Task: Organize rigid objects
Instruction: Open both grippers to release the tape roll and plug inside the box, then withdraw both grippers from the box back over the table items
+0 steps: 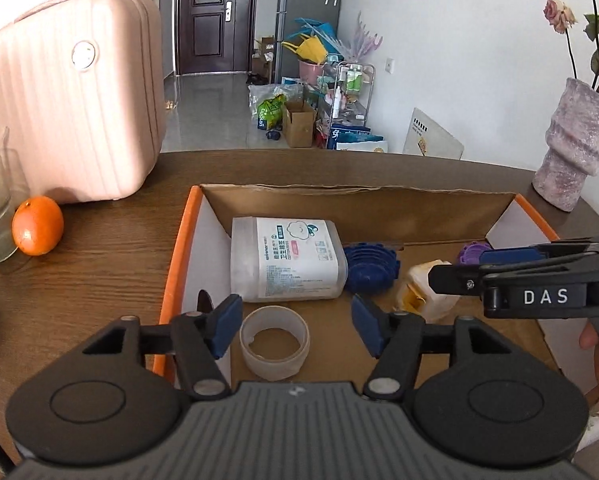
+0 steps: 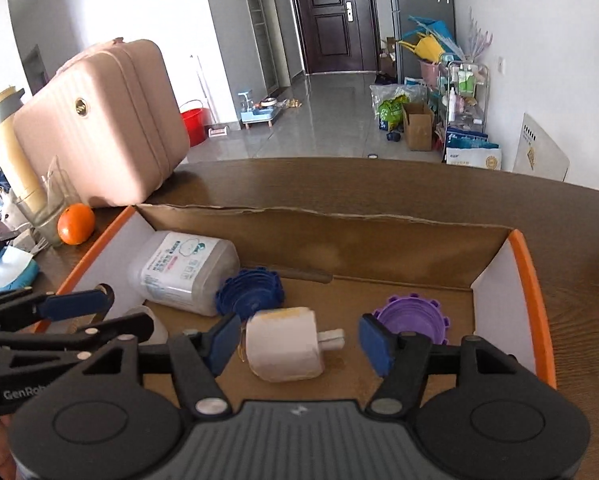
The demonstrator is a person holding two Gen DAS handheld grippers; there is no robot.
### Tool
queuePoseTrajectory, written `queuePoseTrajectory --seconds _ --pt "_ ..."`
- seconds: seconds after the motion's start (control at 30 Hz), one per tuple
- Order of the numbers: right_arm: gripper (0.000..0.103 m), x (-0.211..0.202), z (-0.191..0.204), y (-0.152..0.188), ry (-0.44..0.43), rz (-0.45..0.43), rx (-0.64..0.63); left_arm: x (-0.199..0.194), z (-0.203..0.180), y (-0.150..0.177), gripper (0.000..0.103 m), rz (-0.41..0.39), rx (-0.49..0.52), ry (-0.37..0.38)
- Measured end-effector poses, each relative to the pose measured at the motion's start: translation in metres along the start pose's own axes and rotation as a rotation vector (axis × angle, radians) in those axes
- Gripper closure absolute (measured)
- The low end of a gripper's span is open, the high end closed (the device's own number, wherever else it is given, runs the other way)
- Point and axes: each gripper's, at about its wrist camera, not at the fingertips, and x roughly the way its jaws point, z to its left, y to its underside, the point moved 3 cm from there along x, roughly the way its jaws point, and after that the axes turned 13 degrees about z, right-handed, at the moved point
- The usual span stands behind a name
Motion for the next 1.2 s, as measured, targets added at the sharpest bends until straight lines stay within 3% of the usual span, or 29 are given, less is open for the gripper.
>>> queuePoseTrajectory --seconds 0.2,0.37,0.5,0.6,0.67,0.97,1.07,1.2 --pt "0.038 -0.045 0.008 0.002 0.011 -0.047 -0.019 -0.035 0.0 0.004 0.035 -0.029 -0.02 -0.008" --pt "0.027 -0.093 0.015 0.016 -0.004 -0.124 -0.028 -0.079 -0.003 0.012 0.03 -0.108 -0.022 -0.045" --pt "0.026 -0.122 0.023 0.034 0.018 -0.164 -0.035 -0.113 -0.004 0.028 0.029 -0.165 -0.036 -0.07" --pt "0.025 -0.144 0.029 0.05 0.018 -0.199 -0.035 -0.136 -0.004 0.043 0.027 -0.199 -0.051 -0.065" --pt "0.021 -0.158 0.031 0.063 0.022 -0.24 -0.034 -0.153 -0.007 0.054 0.018 -0.252 -0.049 -0.064" --pt "0.018 -0.201 0.045 0.12 0.018 -0.371 -0.018 -0.209 -0.021 0.108 0.009 -0.385 -0.01 -0.075" --pt "0.013 -0.216 0.053 0.141 0.04 -0.433 -0.03 -0.223 -0.024 0.128 0.001 -0.438 0.003 -0.088" --pt "0.003 -0.234 0.064 0.171 0.04 -0.517 -0.044 -0.244 -0.027 0.155 0.0 -0.51 -0.009 -0.096"
